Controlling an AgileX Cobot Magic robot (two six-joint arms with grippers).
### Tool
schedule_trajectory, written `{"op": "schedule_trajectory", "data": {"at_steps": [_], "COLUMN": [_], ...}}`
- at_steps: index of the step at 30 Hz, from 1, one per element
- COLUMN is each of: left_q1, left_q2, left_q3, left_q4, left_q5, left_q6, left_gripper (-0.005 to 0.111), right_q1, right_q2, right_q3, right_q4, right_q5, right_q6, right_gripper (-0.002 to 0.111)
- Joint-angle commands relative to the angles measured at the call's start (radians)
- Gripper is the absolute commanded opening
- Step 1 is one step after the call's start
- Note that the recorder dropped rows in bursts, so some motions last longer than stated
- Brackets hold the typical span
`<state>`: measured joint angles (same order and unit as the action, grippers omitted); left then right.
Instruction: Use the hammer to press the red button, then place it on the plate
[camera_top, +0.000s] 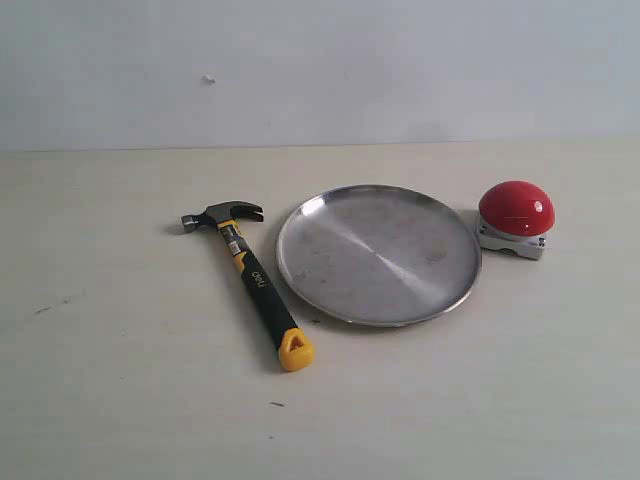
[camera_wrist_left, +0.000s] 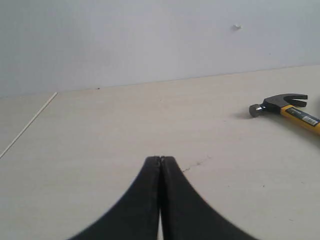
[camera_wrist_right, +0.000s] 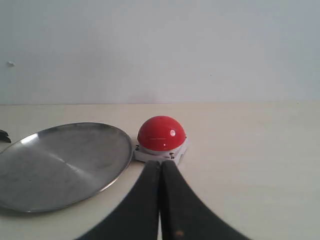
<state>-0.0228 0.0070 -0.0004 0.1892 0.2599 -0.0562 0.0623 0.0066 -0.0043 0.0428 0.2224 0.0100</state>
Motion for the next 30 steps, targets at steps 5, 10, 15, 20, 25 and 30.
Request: {"op": "schedule_trajectory", "data": {"at_steps": [5, 10, 15, 20, 25, 30], "left_q1": [0.002, 0.002, 0.002, 0.002, 0.002, 0.002], "left_q2": [-0.007, -0.007, -0.007, -0.007, -0.007, -0.007], "left_q3": [0.000, 0.000, 0.000, 0.000, 0.000, 0.000], "left_q4": [-0.011, 0.106, 0.074, 0.081, 0.077, 0.068], "left_q5": [-0.003, -0.171, -0.447, -0.633, -0.798, -0.964], "left_q6": [0.002, 0.088, -0.076, -0.081, -0.248, -0.654], "left_gripper": [0.000, 0.000, 0.000, 0.000, 0.000, 0.000], "right_q1": [-0.005, -0.005, -0.005, -0.005, -0.005, -0.005], "right_q2": [-0.007, -0.007, -0.007, -0.007, -0.007, -0.007], "right_q3": [0.004, 0.004, 0.004, 0.004, 0.004, 0.004], "right_q4": [-0.008, -0.008, -0.008, -0.008, -0.008, -0.008], "right_q5": [-0.011, -0.011, -0.011, -0.011, -0.011, -0.011], "right_q6": [-0.010, -0.010, -0.010, -0.010, -0.010, -0.010], "right_gripper": [0.000, 0.000, 0.000, 0.000, 0.000, 0.000]}}
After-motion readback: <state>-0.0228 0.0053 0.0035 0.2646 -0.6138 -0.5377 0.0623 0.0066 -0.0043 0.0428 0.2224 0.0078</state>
